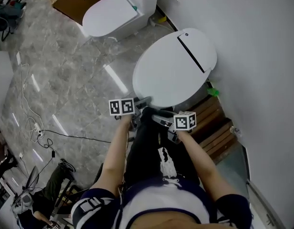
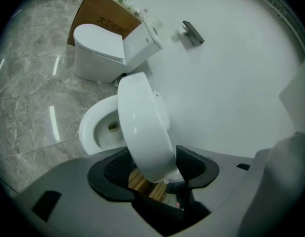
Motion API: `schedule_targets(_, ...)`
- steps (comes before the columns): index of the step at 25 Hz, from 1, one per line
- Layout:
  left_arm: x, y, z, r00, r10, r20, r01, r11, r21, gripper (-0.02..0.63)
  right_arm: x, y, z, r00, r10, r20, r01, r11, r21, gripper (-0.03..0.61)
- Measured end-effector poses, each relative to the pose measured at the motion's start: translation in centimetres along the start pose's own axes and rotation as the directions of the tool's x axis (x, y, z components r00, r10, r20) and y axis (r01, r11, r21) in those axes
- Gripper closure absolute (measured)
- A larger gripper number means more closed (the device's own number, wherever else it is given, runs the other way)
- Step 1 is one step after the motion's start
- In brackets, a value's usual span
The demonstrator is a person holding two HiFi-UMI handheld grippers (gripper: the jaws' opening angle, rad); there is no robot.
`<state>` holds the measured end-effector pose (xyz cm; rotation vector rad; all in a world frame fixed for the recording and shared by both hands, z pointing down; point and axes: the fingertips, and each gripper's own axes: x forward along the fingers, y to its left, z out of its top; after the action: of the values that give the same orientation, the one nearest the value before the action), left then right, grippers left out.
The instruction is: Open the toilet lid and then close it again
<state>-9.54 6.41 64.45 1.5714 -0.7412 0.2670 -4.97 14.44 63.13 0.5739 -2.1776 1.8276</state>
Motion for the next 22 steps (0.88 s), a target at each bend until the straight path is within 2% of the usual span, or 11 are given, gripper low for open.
schedule_targets(2,-0.1,-0.8,0.3,1.0,-0.005,0.003,0.005,1.0,0.016,0.345,-0.4,0.5,-0.9,0.994,-0.082,-0.07,0.065,0.973,-0.22,0.319)
schedule_targets(3,-0.2,-1.1,0.4,1.0,-0.006,0.007,0.005,1.0,0.019,0.345,-0.7,0.5,-1.5,0.985,-0.143,-0.096,0.103,0.934,-0.341,0.319)
schedule_targets(4,-0.3,-1.4,0.4,1.0,-0.005,0.01,0.005,1.0,0.021,0.345,-1.1,0.4,-2.1,0.97,-0.217,-0.105,0.146,0.874,-0.463,0.319)
schedule_targets(6,-0.4,-2.1,0.7,1.0,-0.004,0.019,0.004,1.0,0.024,0.345,-2.2,0.1,-2.3,0.93,-0.363,-0.059,0.231,0.701,-0.675,0.319)
schedule_targets(8,-0.5,-2.7,1.0,1.0,-0.007,0.027,0.006,1.0,0.03,0.345,-3.4,0.3,-1.6,0.885,-0.464,0.042,0.306,0.512,-0.802,0.319)
schedule_targets(9,-0.6,-3.0,1.2,1.0,-0.009,0.03,0.008,0.999,0.032,0.345,-3.9,0.5,-0.9,0.862,-0.497,0.098,0.344,0.433,-0.833,0.319)
schedule_targets(11,-0.8,-3.5,1.5,0.999,-0.01,0.032,0.008,0.999,0.037,0.345,-4.7,0.9,0.6,0.816,-0.544,0.194,0.408,0.306,-0.86,0.319)
schedule_targets(15,-1.0,-4.5,1.8,0.999,-0.006,0.042,0.004,0.999,0.032,0.345,-5.3,0.6,2.6,0.742,-0.605,0.289,0.432,0.102,-0.896,0.319)
schedule_targets(19,-0.9,-5.7,2.1,0.998,-0.012,0.064,0.011,1.0,0.025,0.348,-5.1,-0.5,3.7,0.675,-0.667,0.316,0.377,-0.056,-0.924,0.318)
schedule_targets(21,-0.9,-6.1,2.3,0.997,-0.013,0.07,0.012,1.0,0.024,0.35,-4.9,-1.1,3.9,0.649,-0.69,0.321,0.35,-0.105,-0.931,0.318)
schedule_targets(22,-0.9,-6.2,2.4,0.997,-0.013,0.072,0.011,1.0,0.023,0.35,-4.8,-1.3,4.1,0.641,-0.697,0.322,0.342,-0.117,-0.932,0.318)
